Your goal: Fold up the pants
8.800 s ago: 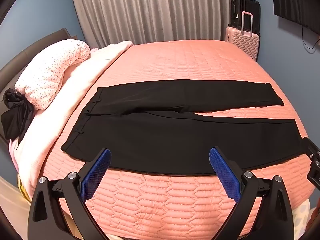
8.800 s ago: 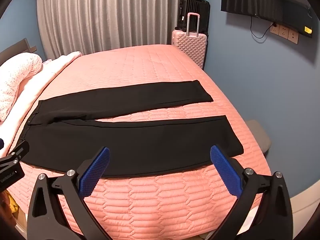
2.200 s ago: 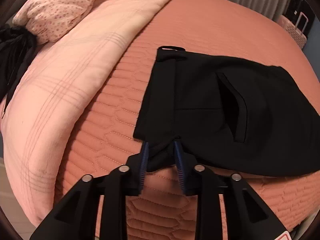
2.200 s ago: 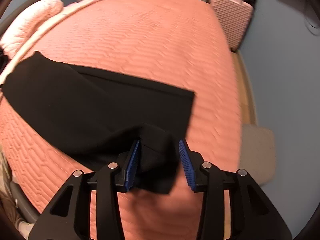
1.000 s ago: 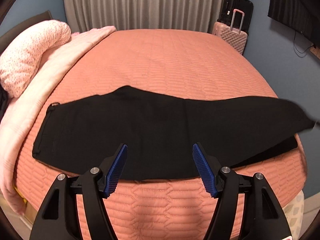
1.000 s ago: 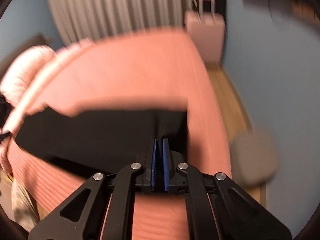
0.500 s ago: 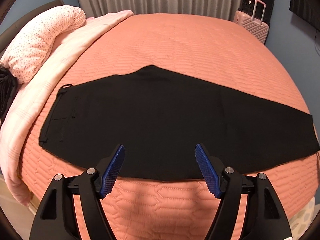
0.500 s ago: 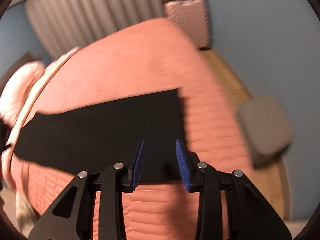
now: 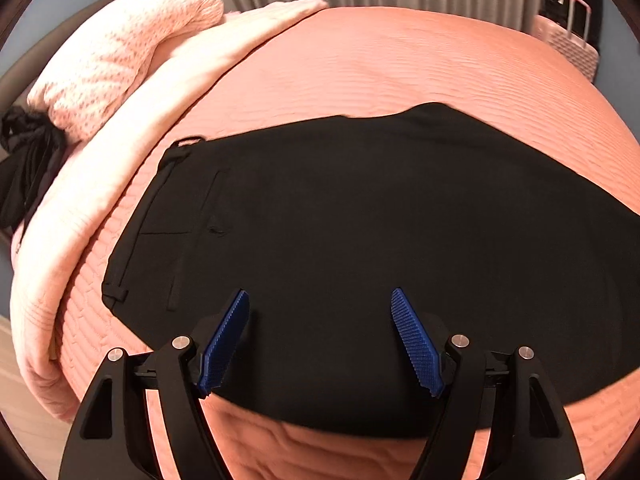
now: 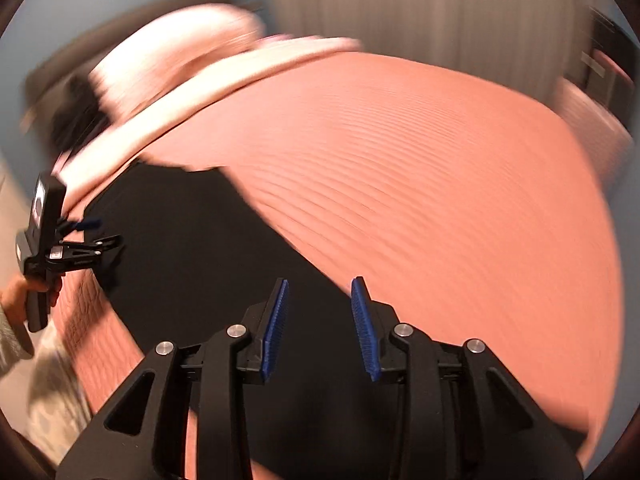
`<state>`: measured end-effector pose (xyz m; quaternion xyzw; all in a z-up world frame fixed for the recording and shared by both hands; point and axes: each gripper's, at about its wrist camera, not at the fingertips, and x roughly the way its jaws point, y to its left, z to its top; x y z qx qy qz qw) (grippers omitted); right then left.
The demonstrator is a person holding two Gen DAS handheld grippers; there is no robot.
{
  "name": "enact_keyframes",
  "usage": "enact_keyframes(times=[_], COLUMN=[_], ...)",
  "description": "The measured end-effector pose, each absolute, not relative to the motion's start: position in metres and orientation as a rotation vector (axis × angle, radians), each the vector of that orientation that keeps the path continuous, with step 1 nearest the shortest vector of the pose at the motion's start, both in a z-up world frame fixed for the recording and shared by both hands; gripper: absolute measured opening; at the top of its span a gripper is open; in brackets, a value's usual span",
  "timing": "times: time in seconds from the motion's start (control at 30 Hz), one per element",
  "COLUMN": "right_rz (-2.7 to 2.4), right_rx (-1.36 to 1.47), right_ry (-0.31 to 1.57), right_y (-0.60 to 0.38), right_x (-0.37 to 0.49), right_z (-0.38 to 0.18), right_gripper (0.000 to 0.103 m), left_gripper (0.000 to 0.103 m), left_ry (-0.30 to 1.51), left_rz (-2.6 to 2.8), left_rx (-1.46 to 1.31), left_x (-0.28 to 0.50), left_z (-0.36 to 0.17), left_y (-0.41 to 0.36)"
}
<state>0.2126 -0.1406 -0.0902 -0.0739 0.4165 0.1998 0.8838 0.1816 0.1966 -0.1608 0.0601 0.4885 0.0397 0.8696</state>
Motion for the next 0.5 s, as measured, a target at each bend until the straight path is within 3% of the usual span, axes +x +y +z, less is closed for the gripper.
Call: enact_keyframes(times=[0.23, 0.5], right_rz=[0.6, 0.944], right_rx=[-0.415, -0.706], right_ry=[0.924, 0.843], right_y=[-0.033, -0.012], right_x=[0.354, 0.32], right_z=[-0.15, -0.168], right_gripper=[0.033, 0.033], left_gripper=[0.082, 0.087], left_ry=[1.001, 0.951], left_rz=[0.039, 0.001], left_rx=[0.133, 0.157], left_x=[0.183, 0.184], left_z=[-0.179, -0.183], left_y=[0.215, 0.22])
